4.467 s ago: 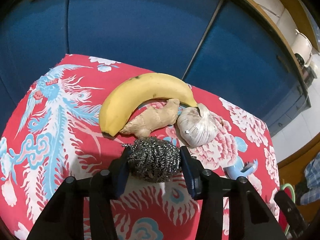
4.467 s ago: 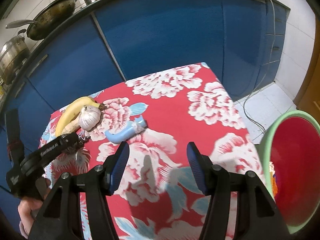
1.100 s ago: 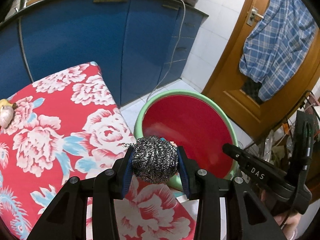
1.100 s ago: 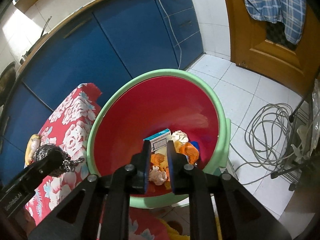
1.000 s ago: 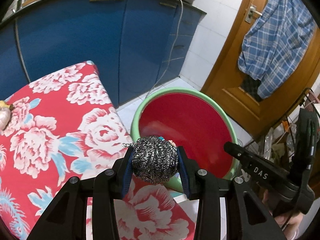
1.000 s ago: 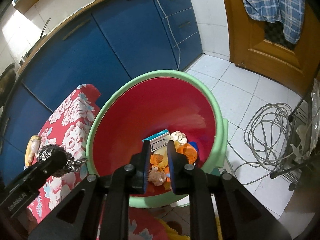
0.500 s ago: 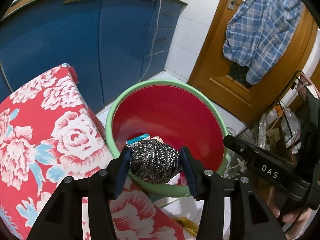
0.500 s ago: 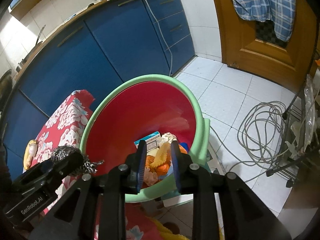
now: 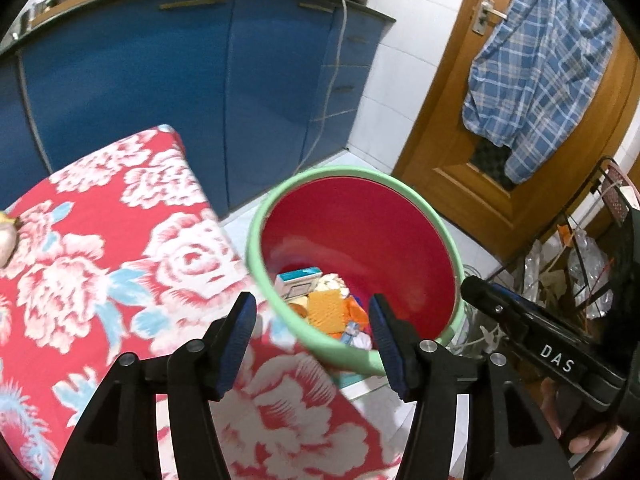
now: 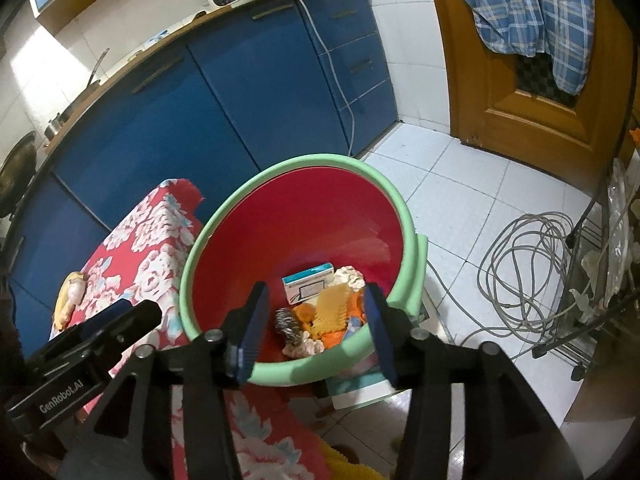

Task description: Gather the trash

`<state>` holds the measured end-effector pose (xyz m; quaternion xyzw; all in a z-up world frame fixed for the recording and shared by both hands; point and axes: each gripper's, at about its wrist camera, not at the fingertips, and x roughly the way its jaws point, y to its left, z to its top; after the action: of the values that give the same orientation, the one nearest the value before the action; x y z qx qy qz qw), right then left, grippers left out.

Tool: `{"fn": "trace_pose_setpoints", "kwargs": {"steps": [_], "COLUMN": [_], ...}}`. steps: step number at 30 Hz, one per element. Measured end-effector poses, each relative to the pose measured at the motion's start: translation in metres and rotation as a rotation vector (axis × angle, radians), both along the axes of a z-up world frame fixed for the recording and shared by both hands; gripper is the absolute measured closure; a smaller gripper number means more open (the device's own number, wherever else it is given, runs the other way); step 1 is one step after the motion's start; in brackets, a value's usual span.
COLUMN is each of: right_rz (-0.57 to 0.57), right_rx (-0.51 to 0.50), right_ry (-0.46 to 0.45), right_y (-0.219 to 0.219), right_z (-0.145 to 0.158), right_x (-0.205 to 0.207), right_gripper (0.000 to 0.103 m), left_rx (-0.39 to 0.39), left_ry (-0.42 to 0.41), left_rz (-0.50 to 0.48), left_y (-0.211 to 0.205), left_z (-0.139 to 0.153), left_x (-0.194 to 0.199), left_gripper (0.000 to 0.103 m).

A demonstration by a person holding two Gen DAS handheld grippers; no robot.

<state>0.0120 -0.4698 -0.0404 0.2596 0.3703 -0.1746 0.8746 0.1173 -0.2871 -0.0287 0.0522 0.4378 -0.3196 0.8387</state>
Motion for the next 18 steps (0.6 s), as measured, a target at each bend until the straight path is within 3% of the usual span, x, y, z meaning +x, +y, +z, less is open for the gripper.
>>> {"fn": "trace_pose_setpoints", "kwargs": {"steps": [7, 12, 18], "right_rz": [0.067, 0.124, 0.178], "right_rx": [-0.020, -0.039, -0.058], "right_ry": [-0.022, -0.034, -0.055], "right_y": [0.032, 0.060, 0.090], "right_z": [0.011, 0.017, 0.024], "right_x": [-0.004, -0.006, -0.015], "right_gripper": [0.040, 0.040, 0.032], "left_rx": [0.009, 0.012, 0.002], "left_ry": [-0.016, -0.048, -0.068], "left_rz": [0.099, 0.172, 0.253], "left_y": [0.040, 0.069, 0.104], "left_z": [0.008, 0.017, 0.026], "left_x": [-0.005, -0.014, -0.029], "left_gripper": [0.042, 0.035, 0.030]}}
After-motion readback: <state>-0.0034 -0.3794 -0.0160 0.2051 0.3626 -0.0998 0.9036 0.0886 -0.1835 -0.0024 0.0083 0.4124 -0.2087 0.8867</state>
